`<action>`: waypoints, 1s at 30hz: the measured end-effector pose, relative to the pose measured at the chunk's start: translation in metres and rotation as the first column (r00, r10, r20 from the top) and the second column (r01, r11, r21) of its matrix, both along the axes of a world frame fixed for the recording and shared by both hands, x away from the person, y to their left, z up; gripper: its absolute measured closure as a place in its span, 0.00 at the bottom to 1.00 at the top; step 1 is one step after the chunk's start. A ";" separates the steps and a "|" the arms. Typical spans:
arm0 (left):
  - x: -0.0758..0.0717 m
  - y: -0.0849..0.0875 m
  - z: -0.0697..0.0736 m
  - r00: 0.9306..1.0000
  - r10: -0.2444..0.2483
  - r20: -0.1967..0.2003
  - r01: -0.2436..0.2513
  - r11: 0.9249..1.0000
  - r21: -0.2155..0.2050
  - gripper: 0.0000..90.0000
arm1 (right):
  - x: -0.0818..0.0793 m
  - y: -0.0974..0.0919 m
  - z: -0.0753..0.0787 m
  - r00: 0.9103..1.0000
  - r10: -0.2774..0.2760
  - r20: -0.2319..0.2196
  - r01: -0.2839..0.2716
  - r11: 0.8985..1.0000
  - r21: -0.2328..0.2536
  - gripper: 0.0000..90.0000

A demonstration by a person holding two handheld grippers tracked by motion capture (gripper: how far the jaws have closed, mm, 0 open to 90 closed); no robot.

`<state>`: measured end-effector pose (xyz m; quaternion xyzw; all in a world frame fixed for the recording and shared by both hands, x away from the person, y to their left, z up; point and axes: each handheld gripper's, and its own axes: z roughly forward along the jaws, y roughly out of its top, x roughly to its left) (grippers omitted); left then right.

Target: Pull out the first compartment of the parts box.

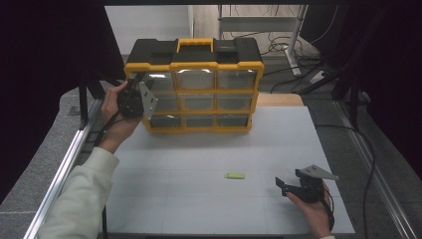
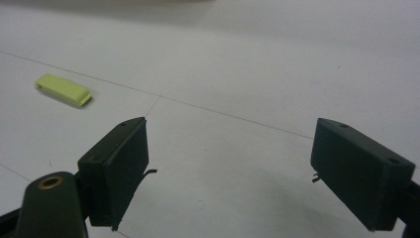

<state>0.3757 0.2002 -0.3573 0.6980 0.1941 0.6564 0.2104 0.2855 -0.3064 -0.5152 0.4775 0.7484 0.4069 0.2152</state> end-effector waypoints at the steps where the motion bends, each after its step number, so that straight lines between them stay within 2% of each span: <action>1: 0.000 0.000 0.000 1.000 -0.005 0.004 0.005 1.000 -0.006 0.72 | 0.000 0.000 0.000 1.000 0.000 0.000 0.000 1.000 0.000 0.17; 30: -0.014 0.002 -0.002 1.000 -0.023 0.013 0.023 1.000 0.000 0.72 | 0.000 0.000 0.000 1.000 -0.002 0.003 0.002 1.000 -0.004 0.17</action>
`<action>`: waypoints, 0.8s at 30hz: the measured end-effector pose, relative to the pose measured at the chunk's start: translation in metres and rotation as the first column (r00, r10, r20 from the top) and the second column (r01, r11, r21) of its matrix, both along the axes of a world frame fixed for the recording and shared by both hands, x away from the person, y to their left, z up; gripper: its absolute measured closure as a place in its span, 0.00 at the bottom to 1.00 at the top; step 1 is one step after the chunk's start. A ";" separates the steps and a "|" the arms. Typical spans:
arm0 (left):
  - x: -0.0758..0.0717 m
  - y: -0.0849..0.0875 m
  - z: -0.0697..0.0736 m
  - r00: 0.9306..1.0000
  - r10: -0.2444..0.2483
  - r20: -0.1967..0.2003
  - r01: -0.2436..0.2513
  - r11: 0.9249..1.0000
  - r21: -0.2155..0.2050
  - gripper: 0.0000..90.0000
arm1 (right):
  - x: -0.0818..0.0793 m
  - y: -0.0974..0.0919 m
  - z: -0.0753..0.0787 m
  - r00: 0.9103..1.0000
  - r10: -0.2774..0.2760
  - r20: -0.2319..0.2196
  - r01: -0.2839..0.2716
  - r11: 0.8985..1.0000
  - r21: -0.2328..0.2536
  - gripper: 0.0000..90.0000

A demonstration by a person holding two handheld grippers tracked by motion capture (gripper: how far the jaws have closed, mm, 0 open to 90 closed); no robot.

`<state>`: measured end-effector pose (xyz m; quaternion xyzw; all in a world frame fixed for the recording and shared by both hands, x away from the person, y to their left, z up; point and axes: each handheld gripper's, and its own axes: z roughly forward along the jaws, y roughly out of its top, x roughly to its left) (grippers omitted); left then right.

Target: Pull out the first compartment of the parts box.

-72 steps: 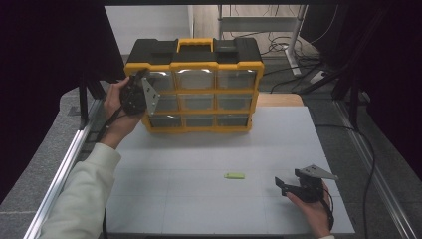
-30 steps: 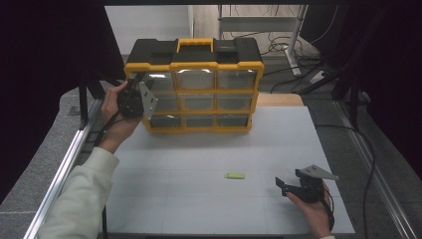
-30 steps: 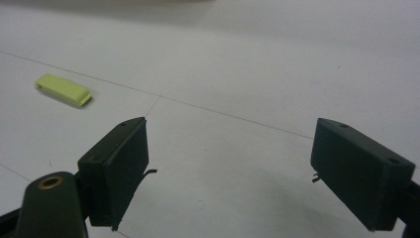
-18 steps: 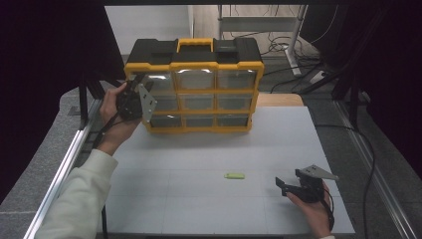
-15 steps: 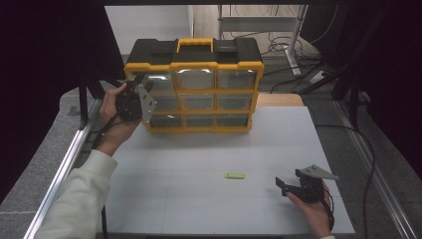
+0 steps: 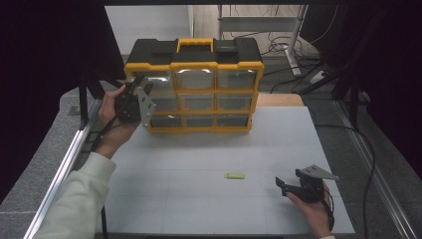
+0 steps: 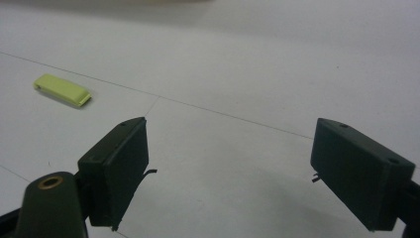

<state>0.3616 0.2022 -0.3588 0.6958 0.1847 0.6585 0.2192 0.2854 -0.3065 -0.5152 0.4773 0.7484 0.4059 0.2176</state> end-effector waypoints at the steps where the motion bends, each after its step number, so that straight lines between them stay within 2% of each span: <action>1: 0.000 0.000 0.000 1.000 -0.001 0.000 0.001 1.000 0.000 0.72 | 0.000 0.000 0.000 1.000 0.000 0.000 0.000 1.000 0.000 0.17; 24: -0.008 0.001 0.000 1.000 -0.017 0.006 0.017 1.000 -0.005 0.72 | 0.000 0.000 0.000 1.000 -0.003 0.000 0.003 1.000 0.003 0.17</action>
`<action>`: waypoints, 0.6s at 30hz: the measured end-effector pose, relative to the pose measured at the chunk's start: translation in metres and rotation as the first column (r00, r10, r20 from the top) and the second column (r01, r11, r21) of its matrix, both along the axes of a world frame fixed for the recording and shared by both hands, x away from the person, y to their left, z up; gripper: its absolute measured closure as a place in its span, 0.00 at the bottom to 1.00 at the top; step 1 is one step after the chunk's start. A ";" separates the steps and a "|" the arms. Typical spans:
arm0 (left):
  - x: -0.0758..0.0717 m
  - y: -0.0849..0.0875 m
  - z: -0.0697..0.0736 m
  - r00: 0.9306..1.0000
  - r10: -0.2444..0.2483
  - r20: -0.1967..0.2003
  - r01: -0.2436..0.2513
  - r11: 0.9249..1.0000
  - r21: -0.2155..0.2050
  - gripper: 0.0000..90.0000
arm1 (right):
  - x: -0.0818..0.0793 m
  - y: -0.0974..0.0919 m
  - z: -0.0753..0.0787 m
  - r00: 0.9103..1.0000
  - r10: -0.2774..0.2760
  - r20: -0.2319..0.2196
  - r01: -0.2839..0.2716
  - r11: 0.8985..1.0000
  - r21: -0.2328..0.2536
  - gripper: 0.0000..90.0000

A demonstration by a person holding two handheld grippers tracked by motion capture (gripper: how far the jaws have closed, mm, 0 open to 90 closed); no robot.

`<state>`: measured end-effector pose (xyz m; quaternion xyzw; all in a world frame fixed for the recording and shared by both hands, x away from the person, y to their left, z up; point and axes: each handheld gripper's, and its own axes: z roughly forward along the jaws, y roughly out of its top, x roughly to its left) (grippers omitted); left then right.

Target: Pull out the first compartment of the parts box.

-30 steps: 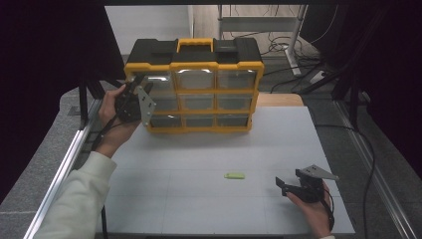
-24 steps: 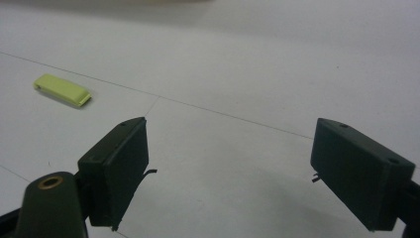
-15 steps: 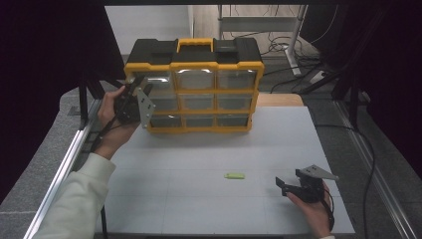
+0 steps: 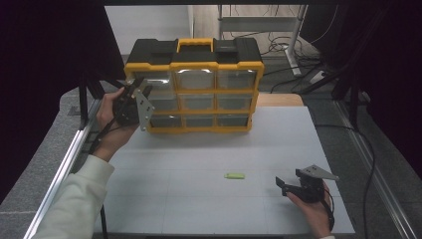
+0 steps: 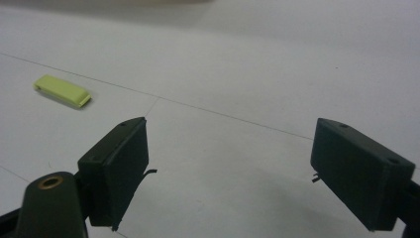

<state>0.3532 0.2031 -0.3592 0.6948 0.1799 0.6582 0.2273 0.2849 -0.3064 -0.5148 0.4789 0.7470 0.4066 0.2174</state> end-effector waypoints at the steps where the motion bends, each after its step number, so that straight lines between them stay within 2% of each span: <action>1: 0.000 0.000 0.000 1.000 0.000 0.000 0.000 1.000 0.001 0.72 | 0.000 0.000 0.000 1.000 0.001 0.001 -0.001 1.000 -0.001 0.17; 18: -0.006 0.001 0.000 1.000 -0.004 -0.001 0.004 1.000 0.007 0.72 | 0.000 0.000 0.000 1.000 0.000 0.001 0.000 1.000 -0.001 0.17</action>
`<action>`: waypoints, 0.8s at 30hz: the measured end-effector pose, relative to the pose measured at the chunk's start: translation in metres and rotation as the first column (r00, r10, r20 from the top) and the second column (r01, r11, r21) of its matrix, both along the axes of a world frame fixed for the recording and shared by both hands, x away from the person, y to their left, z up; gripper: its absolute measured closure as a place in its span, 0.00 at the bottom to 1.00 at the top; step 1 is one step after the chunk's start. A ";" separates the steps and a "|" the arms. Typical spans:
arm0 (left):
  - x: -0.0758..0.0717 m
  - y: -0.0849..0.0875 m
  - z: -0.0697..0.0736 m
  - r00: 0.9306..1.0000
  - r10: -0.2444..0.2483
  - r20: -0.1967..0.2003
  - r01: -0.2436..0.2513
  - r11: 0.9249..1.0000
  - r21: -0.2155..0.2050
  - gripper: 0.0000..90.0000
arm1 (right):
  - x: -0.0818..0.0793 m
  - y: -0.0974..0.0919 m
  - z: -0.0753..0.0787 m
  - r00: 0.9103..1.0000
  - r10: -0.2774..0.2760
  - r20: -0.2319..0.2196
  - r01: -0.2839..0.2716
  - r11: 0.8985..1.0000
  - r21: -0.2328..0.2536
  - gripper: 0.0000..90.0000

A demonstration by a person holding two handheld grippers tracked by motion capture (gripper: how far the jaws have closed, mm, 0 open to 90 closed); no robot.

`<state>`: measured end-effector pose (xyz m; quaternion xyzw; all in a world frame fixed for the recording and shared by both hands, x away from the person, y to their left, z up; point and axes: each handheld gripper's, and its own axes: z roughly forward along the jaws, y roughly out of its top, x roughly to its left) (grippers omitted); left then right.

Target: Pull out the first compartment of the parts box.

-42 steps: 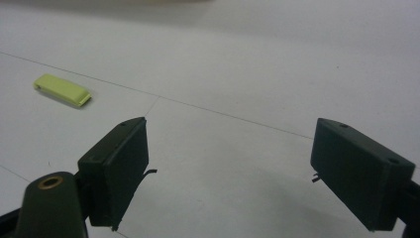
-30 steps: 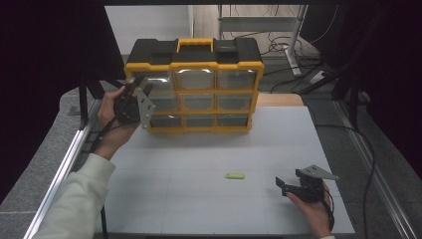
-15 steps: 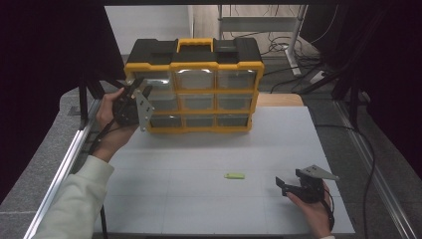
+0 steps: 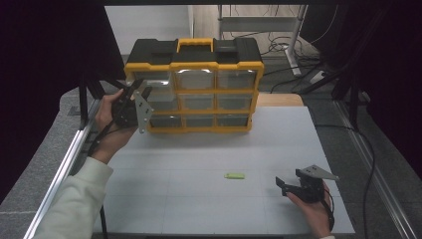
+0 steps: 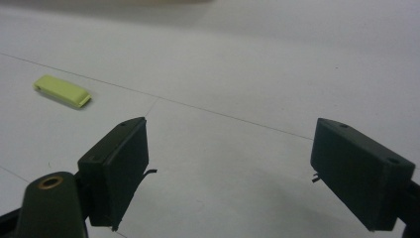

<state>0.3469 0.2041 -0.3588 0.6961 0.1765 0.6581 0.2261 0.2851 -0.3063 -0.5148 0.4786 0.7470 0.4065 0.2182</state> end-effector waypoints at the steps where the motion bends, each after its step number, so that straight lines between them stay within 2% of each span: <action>1: 0.000 0.000 0.000 1.000 0.000 0.000 0.000 1.000 0.000 0.72 | 0.000 0.000 0.000 1.000 0.000 0.000 0.000 1.000 0.000 0.17; 24: -0.010 0.000 -0.001 1.000 -0.012 0.005 0.012 1.000 -0.005 0.72 | 0.000 0.000 0.000 1.000 -0.001 -0.002 0.001 1.000 0.000 0.17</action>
